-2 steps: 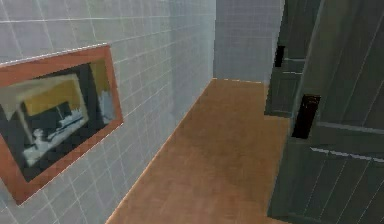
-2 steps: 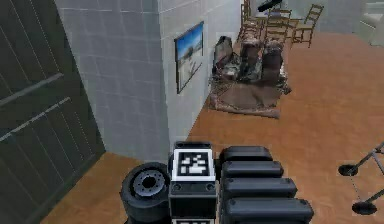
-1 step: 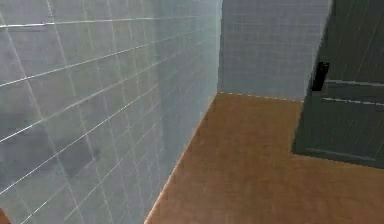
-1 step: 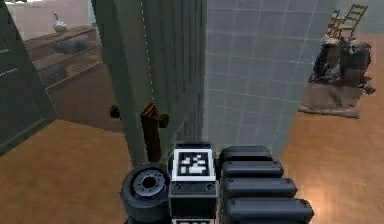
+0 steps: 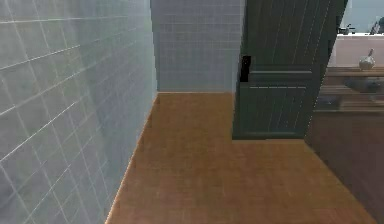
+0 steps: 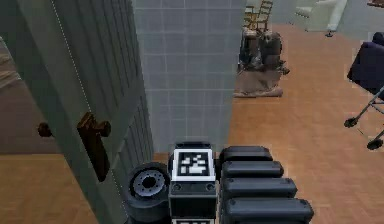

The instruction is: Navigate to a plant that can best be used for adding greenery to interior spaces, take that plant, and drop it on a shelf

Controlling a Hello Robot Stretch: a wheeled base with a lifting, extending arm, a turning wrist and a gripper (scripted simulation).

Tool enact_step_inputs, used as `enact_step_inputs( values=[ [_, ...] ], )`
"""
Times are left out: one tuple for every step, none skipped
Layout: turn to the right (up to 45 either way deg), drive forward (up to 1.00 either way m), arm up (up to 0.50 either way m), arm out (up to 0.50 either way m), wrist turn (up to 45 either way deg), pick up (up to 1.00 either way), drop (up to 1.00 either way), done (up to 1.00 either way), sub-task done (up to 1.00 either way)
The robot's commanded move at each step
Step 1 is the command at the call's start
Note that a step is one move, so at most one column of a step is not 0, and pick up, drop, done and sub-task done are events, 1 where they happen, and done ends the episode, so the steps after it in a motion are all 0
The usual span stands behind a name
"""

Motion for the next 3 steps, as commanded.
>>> enact_step_inputs(
  values=[
    [0.0,0.55,0.00,0.00,0.0,0.00,0.00,0.00,0.00],
    [27.0,0.00,0.00,0.00,0.0,0.00,0.00,0.00,0.00],
    [0.0,0.70,0.00,0.00,0.0,0.00,0.00,0.00,0.00]
  ],
)
